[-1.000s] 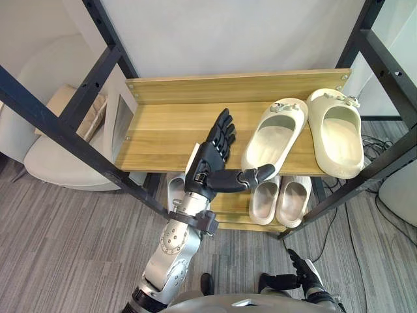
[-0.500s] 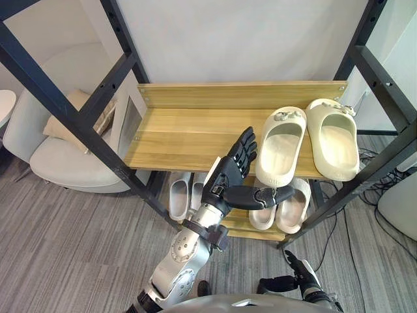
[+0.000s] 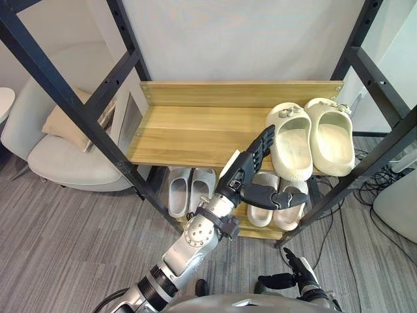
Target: Organize the slippers on the shoe rack
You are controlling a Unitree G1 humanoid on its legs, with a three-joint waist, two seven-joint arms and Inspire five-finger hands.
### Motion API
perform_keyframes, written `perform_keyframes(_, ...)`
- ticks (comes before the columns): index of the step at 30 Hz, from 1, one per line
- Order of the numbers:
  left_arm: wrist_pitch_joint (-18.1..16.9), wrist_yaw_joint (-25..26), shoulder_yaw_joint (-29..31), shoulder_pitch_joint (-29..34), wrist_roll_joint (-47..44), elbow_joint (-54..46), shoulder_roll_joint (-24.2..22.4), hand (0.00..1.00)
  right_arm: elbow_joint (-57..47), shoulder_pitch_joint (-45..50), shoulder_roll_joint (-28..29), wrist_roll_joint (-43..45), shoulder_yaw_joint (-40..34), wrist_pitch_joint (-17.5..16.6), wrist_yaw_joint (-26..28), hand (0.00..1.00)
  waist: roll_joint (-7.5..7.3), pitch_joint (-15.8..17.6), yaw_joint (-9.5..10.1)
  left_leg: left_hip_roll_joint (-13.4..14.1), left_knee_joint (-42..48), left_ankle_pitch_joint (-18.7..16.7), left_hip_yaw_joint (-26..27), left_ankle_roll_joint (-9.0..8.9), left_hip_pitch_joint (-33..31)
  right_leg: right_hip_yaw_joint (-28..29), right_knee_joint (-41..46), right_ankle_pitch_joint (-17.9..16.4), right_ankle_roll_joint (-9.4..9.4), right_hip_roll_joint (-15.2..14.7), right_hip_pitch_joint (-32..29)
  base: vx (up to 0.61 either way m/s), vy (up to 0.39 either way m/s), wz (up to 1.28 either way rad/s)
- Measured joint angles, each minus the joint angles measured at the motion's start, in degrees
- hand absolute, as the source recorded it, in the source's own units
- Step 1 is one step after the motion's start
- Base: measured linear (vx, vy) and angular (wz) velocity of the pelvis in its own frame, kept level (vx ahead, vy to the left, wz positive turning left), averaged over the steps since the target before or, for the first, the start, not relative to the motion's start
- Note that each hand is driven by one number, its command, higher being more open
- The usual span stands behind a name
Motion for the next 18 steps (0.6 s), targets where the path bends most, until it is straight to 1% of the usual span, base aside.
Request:
perform_keyframes(7,-0.09,0.7,-0.01,-0.93,1.18,0.69,-0.21,1.0,0.02,0.17,0.03,0.0,-0.03,0.02,-0.09,1.0,-0.04,0.01,-0.19,0.18,-0.03,0.01,0.0,-0.04,-0.38,0.14,0.01,0.01,-0.01,0.16,-0.42,-0.01,0.002,0.0)
perform_keyframes(9,-0.25,0.74,-0.01,-1.25,1.27,0.73,-0.2,1.0,0.04,0.17,0.09,0.0,-0.12,0.04,-0.11,1.0,-0.06,0.0,-0.18,0.24,-0.01,0.21,0.02,-0.34,-0.71,0.14,0.01,0.09,-0.11,0.24,-0.78,0.0,0.0,0.0)
perform_keyframes(18,-0.18,1.31,0.24,-1.93,2.79,1.73,-0.2,1.0,0.43,0.09,0.51,0.02,-0.53,0.1,-0.23,1.0,-0.34,-0.08,-0.2,0.38,-0.02,0.41,0.23,-0.61,-0.73,0.31,0.0,0.37,-0.31,0.35,-0.91,0.0,0.0,0.0)
